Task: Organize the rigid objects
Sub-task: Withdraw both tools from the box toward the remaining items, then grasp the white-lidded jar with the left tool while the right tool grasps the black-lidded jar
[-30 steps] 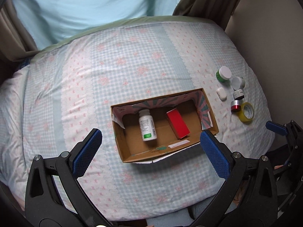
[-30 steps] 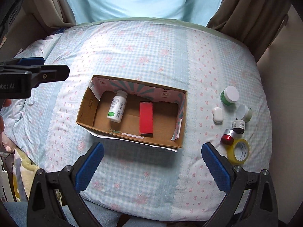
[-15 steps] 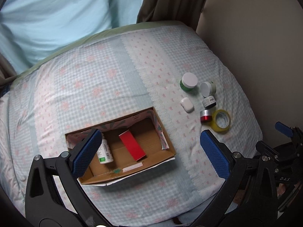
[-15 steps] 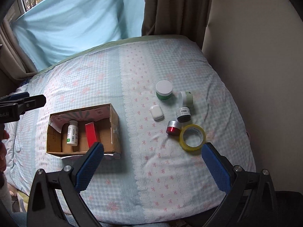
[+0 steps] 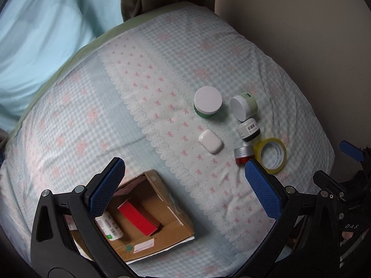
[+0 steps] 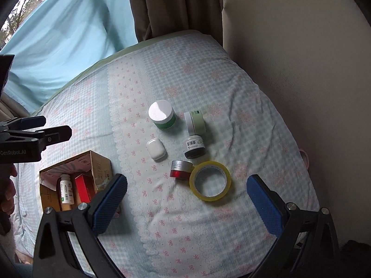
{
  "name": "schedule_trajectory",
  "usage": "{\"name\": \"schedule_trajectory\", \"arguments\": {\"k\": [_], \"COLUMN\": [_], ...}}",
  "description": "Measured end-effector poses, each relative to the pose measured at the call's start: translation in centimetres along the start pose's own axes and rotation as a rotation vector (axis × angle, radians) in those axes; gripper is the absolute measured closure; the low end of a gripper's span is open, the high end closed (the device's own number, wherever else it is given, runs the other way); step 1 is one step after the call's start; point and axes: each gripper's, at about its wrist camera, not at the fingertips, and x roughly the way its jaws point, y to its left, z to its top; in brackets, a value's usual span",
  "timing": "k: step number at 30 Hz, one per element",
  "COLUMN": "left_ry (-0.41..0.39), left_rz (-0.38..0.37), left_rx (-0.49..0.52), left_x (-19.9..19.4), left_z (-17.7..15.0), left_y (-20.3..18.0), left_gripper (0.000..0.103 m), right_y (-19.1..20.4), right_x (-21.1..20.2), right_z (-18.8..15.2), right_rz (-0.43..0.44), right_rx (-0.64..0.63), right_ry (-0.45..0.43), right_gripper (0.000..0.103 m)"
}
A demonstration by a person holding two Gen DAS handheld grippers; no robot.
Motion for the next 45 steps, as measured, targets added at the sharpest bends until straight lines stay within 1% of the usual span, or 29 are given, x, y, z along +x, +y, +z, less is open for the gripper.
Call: {"name": "schedule_trajectory", "arguments": {"k": [6,10,13,16,19,21,22,24,27,28,29,30,32,33,34,36,37,38,39,40,41,45], "left_ry": [0.076,0.129,0.17,0.19,0.184,0.198,0.211,0.215,0.2,0.196,0.193,0.193,0.205,0.213,0.217,0.219,0.221,0.225,0.23,0.23,0.227,0.221], "left_rz": [0.029,0.038,0.065,0.082,0.081,0.071,0.06,0.052,0.051,0.051,0.048,0.045,0.051,0.05,0.047,0.043,0.044,0.031,0.018,0.019,0.017,0.002], "left_rx": [0.104,0.153,0.197,0.217,0.235,0.257,0.263,0.276,0.314,0.328,0.341,0.353,0.363,0.36,0.357,0.352,0.352,0.351,0.346,0.344,0.342,0.318], "left_x": [8.5,13.8,17.5,20.2,22.1,23.5,24.2,25.1,25.9,26.2,26.4,26.7,27.3,27.6,27.8,28.1,28.3,28.4,28.7,28.7,28.8,28.9], "left_z": [3.8,5.4,6.0,6.6,7.2,7.7,7.8,8.1,8.4,8.4,8.5,8.5,8.5,8.4,8.4,8.5,8.5,8.6,8.8,8.9,8.8,9.2], "left_y": [-3.8,-5.4,-6.2,-6.5,-6.7,-7.0,-7.1,-7.2,-7.8,-8.0,-8.3,-8.5,-8.9,-9.1,-9.1,-9.1,-9.0,-9.1,-8.9,-9.0,-9.0,-8.5], "left_gripper": [0.0,0.0,0.0,0.0,0.0,0.0,0.0,0.0,0.001,0.001,0.002,0.004,0.009,0.014,0.018,0.022,0.027,0.029,0.032,0.033,0.033,0.033], "right_y": [-2.5,-3.8,-4.1,-3.6,-3.0,-2.8,-2.7,-2.5,-2.3,-2.3,-2.2,-2.1,-2.1,-2.1,-2.2,-2.3,-2.2,-2.0,-1.8,-1.6,-1.5,-2.2], "right_x": [6.7,11.0,13.9,16.4,18.7,20.1,20.7,21.8,22.9,23.2,23.5,23.9,24.6,24.8,24.9,25.1,25.2,25.4,25.7,26.0,26.2,26.2], "right_z": [1.2,1.9,2.2,2.2,2.0,1.9,1.8,1.7,1.4,1.3,1.3,1.3,1.4,1.5,1.6,2.0,2.1,2.2,2.3,2.4,2.3,2.2], "right_rz": [0.018,0.016,0.037,0.039,0.023,0.021,0.018,0.014,0.013,0.013,0.009,0.001,-0.002,-0.004,-0.001,0.021,0.027,0.032,0.033,0.016,0.0,0.022], "right_rx": [0.037,0.043,0.04,0.011,-0.005,-0.003,-0.003,-0.005,-0.004,-0.003,-0.006,-0.011,-0.03,-0.037,-0.041,-0.049,-0.058,-0.069,-0.081,-0.092,-0.098,-0.069], "right_ry": [0.042,0.072,0.084,0.09,0.105,0.118,0.126,0.139,0.151,0.152,0.156,0.162,0.173,0.172,0.172,0.166,0.165,0.171,0.185,0.201,0.209,0.216], "right_gripper": [0.0,0.001,0.001,0.001,0.001,0.006,0.006,0.006,0.007,0.008,0.013,0.016,0.016,0.016,0.016,0.017,0.021,0.033,0.042,0.045,0.048,0.048]}}
